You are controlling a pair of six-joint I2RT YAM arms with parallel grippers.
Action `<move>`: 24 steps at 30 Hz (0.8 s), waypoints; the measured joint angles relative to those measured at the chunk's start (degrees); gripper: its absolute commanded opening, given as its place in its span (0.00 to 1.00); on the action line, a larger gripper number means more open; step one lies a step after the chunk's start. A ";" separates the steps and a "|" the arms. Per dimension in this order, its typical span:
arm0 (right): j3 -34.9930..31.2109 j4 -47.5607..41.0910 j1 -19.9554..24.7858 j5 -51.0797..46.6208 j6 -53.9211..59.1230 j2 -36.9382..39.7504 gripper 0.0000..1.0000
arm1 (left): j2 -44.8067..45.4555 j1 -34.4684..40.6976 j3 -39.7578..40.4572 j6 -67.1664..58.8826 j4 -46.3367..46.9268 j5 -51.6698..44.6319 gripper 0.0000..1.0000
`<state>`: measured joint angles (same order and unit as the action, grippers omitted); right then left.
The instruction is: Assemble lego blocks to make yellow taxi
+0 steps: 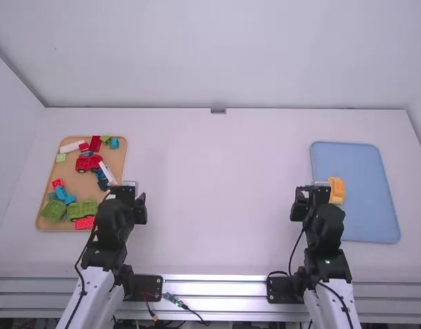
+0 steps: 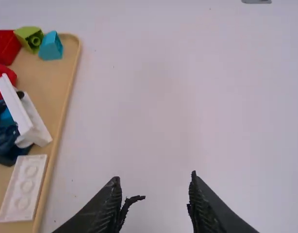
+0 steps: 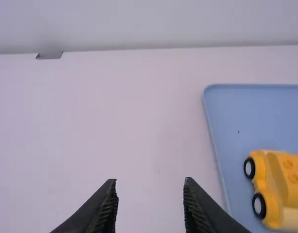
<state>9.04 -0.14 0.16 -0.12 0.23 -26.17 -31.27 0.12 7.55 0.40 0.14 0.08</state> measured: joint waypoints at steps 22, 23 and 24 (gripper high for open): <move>-8.37 0.44 0.00 0.04 -0.11 19.98 0.00 | 21.62 -0.02 -7.08 0.00 -0.46 0.00 0.00; -8.37 0.42 0.00 0.28 0.02 20.61 0.00 | 22.38 0.00 -7.08 0.00 -0.48 0.00 0.00; -8.37 0.42 0.00 0.24 0.13 21.38 0.00 | 23.21 -0.02 -7.08 -0.02 -0.48 0.00 0.00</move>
<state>0.67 0.27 0.16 0.12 0.36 -4.80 -8.05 0.10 0.47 0.38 -0.34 0.08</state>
